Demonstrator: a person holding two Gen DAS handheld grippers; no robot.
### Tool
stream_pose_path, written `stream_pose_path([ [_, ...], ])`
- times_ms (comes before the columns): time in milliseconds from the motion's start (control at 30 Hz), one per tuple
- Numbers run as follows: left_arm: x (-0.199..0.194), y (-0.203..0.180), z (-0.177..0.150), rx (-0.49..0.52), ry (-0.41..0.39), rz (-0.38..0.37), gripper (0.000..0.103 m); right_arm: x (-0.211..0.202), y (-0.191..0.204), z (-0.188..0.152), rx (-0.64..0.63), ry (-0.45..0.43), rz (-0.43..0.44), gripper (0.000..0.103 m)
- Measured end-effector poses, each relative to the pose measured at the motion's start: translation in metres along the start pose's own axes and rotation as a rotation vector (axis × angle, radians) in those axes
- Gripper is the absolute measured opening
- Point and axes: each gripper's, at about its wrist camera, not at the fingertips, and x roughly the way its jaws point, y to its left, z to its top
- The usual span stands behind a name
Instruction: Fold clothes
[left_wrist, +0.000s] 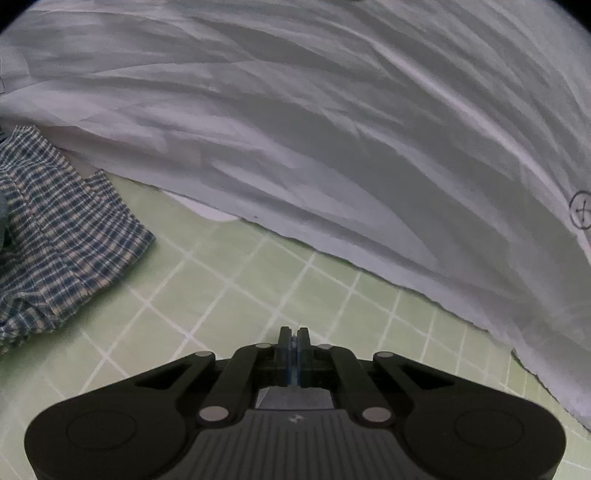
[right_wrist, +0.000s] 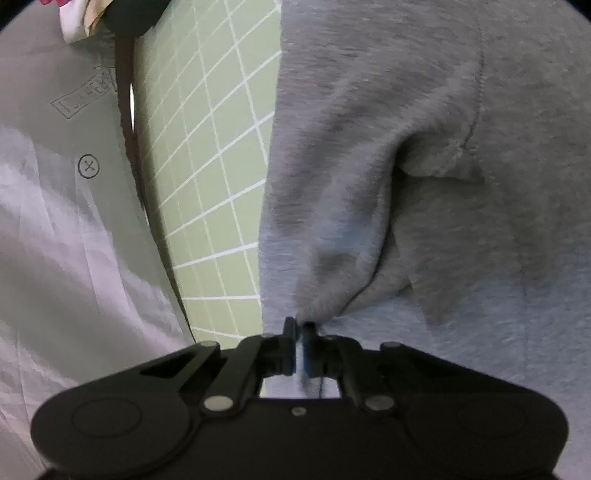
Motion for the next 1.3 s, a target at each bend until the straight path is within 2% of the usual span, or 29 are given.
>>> stream_pose_path([
  [167,-0.019,-0.002,0.005,-0.004,-0.038,-0.036,0.001,-0.007,0.005,0.0,-0.022,-0.008,0.027,0.003],
  [267,-0.035,-0.008,0.015,-0.008,-0.093,-0.075,0.001,-0.011,0.015,0.001,-0.062,-0.014,0.062,0.003],
  [333,-0.05,-0.014,0.024,-0.013,-0.135,-0.116,0.001,-0.016,0.026,-0.001,-0.127,-0.022,0.106,0.003],
  [533,-0.106,-0.026,0.055,-0.043,-0.28,-0.251,0.001,-0.037,0.056,-0.006,-0.203,-0.031,0.22,0.003],
  [733,-0.188,-0.008,0.056,-0.063,-0.455,-0.396,0.001,-0.096,0.073,-0.015,-0.289,-0.021,0.454,0.003],
  [800,-0.203,0.007,0.042,-0.036,-0.492,-0.365,0.001,-0.112,0.065,-0.019,-0.343,-0.019,0.463,0.003],
  [833,-0.204,0.016,0.031,-0.021,-0.49,-0.325,0.001,-0.12,0.061,-0.021,-0.369,-0.018,0.464,0.003],
  [867,-0.196,0.025,0.019,-0.005,-0.468,-0.266,0.001,-0.121,0.051,-0.022,-0.386,-0.008,0.424,0.003],
  [933,-0.179,0.045,-0.006,0.021,-0.416,-0.149,0.002,-0.116,0.026,-0.023,-0.411,0.013,0.303,0.003],
  [967,-0.162,0.057,-0.018,0.005,-0.358,-0.096,0.002,-0.109,0.009,-0.022,-0.411,0.029,0.23,0.003],
  [1033,-0.127,0.081,-0.043,-0.022,-0.243,0.01,0.002,-0.087,-0.032,-0.018,-0.329,0.084,0.088,0.003],
  [1100,-0.099,0.098,-0.063,-0.01,-0.162,0.102,0.002,-0.07,-0.065,-0.014,-0.219,0.134,-0.013,0.003],
  [1167,-0.088,0.109,-0.075,-0.025,-0.111,0.122,0.002,-0.065,-0.077,-0.014,-0.186,0.15,-0.021,0.004],
  [1200,-0.084,0.114,-0.081,-0.029,-0.091,0.127,0.002,-0.066,-0.073,-0.015,-0.212,0.147,-0.029,0.004],
  [1300,-0.089,0.113,-0.082,0.006,-0.097,0.098,0.003,-0.071,-0.054,-0.016,-0.294,0.134,-0.025,0.013],
])
